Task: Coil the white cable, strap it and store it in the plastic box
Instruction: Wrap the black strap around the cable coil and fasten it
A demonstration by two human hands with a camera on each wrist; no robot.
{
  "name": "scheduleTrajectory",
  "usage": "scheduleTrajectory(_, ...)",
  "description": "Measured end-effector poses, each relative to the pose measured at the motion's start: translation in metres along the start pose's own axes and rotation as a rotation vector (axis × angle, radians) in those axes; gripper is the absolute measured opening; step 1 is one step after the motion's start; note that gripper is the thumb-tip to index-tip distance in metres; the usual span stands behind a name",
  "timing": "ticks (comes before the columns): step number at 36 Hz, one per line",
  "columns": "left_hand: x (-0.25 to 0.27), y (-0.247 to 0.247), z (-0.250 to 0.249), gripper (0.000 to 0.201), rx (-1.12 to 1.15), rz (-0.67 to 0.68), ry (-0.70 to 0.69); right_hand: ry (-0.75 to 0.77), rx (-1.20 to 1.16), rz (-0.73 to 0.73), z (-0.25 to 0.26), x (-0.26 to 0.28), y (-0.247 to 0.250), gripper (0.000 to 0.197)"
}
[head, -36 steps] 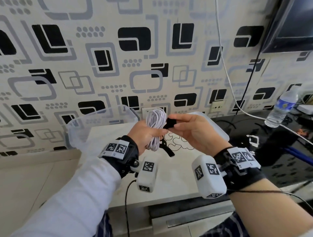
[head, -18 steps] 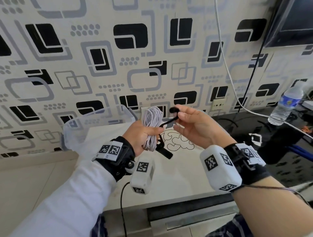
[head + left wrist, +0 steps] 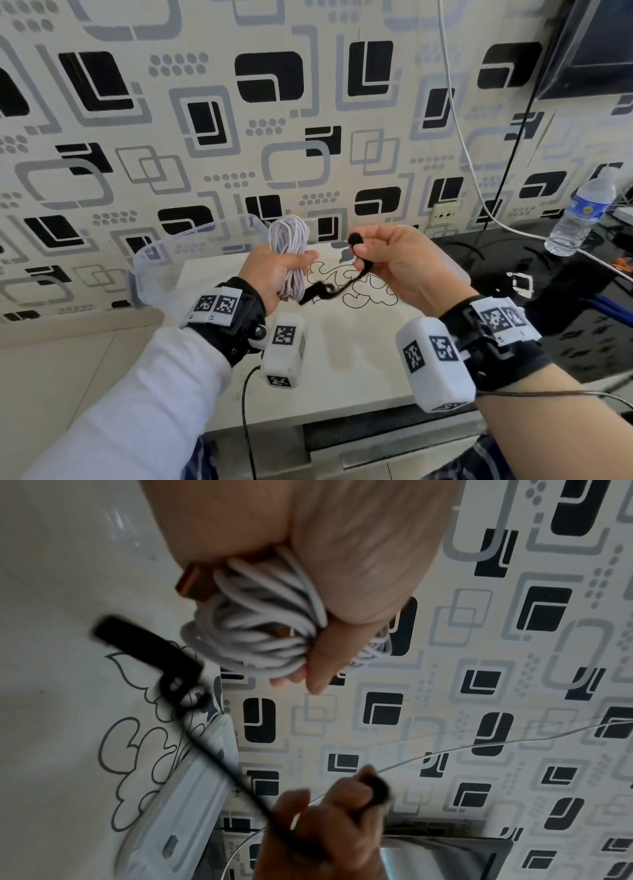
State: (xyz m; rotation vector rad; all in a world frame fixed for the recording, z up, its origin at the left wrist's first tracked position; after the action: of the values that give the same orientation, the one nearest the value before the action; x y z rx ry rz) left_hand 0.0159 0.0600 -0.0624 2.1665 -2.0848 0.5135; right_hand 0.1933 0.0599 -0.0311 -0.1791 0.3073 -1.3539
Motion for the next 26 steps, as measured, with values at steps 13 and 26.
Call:
scheduleTrajectory(13,0.004,-0.026,0.004,0.018,-0.053,0.133,0.015,-0.027,0.358,0.028,-0.018,-0.005,-0.004,0.033)
scheduleTrajectory(26,-0.004,0.007,-0.016,0.017,-0.03,-0.056,-0.058,-0.143,0.4,0.198,-0.035,0.0,-0.009,0.006)
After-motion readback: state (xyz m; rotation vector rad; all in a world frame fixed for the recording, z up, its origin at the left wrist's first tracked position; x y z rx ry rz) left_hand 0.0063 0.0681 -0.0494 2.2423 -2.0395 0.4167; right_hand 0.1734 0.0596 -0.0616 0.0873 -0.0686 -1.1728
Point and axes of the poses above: each hand's wrist, its own x-axis away from the middle knuckle, its own y-axis out of the back of the hand, z = x × y, the point moved 10 cm from there along -x, towards the middle knuckle, and after that the axes turned 7 degrees about y, right-handed, at the moved point
